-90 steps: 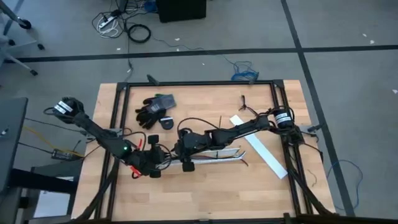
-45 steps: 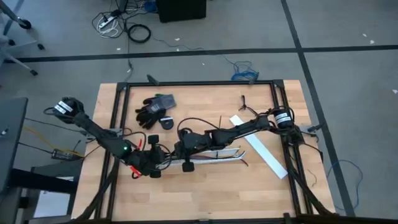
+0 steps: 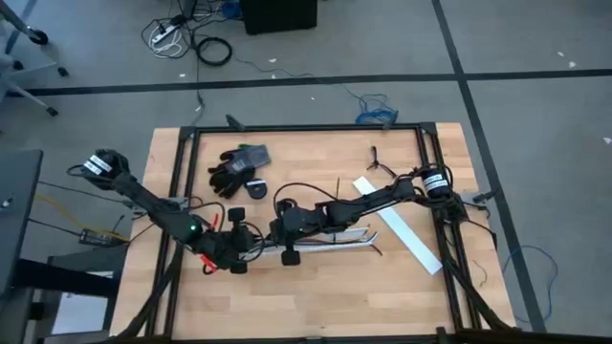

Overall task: Ziptie cables
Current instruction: Put the zip tied cable wires into the white cable duct

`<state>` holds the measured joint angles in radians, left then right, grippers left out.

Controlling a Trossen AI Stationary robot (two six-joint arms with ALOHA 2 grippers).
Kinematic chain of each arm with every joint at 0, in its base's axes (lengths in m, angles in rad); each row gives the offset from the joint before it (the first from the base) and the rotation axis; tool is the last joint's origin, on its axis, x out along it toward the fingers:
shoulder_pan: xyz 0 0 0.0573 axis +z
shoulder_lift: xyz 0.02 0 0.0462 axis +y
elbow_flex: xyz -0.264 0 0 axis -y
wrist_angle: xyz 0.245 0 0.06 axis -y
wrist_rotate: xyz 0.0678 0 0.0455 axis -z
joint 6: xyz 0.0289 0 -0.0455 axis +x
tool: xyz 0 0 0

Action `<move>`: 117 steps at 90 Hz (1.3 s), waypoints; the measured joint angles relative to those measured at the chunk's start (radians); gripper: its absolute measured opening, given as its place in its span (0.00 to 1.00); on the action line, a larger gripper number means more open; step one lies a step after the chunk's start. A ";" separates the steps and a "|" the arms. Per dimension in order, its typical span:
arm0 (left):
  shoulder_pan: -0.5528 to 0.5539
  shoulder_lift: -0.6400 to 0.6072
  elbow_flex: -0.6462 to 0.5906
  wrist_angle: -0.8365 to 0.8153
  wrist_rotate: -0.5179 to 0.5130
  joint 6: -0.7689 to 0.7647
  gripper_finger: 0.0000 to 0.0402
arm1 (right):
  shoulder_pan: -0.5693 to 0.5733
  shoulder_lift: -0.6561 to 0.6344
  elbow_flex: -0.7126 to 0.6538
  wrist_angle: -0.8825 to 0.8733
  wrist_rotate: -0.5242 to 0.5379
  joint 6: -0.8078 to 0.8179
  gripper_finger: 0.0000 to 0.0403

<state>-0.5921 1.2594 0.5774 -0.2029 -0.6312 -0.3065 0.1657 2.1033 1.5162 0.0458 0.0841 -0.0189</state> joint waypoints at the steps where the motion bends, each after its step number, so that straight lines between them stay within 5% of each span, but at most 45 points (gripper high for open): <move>1: -0.001 0.000 0.000 0.003 0.000 0.004 0.00 | 0.000 0.000 0.000 0.000 0.000 0.000 0.00; 117: -0.045 0.024 0.016 0.009 -0.049 0.065 0.00 | -0.032 0.007 -0.003 0.028 0.000 0.024 0.00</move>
<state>-0.6373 1.2839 0.5930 -0.1941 -0.6800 -0.2416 0.1336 2.1105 1.5127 0.0742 0.0845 0.0050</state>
